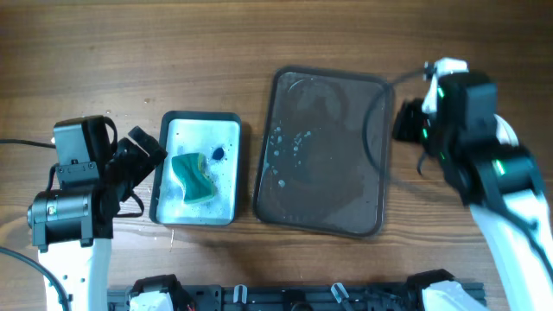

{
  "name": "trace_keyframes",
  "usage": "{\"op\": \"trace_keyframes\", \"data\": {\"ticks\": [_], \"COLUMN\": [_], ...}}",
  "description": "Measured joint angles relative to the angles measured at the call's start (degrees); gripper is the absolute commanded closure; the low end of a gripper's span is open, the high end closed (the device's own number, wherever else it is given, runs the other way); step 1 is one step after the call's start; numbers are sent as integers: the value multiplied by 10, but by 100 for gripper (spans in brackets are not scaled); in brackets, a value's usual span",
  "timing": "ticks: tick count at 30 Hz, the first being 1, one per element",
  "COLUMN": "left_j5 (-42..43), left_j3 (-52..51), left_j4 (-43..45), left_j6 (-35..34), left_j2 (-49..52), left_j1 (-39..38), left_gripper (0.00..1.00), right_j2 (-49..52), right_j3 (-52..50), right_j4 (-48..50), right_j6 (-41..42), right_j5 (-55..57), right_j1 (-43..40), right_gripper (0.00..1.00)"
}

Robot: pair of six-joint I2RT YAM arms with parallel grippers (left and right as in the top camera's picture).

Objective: Clean dirty plates on tray and stack at the side
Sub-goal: 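Carry the rinsed plate right and stack it on the side plates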

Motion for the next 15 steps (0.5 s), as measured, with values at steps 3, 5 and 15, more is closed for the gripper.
{"op": "trace_keyframes", "data": {"ticks": [3, 5, 15], "left_j5": [0, 0, 0], "left_j3": [0, 0, 0], "left_j4": [1, 1, 0], "left_j6": [0, 0, 0], "left_j2": [1, 1, 1], "left_j1": [0, 0, 0], "left_gripper": [0, 0, 0], "right_j2": [131, 211, 401], "right_j3": [0, 0, 0], "right_j4": [73, 105, 92], "right_j6": [15, 19, 25], "right_j5": [38, 30, -106], "right_j1": [-54, -101, -299], "right_gripper": [96, 96, 95]}}
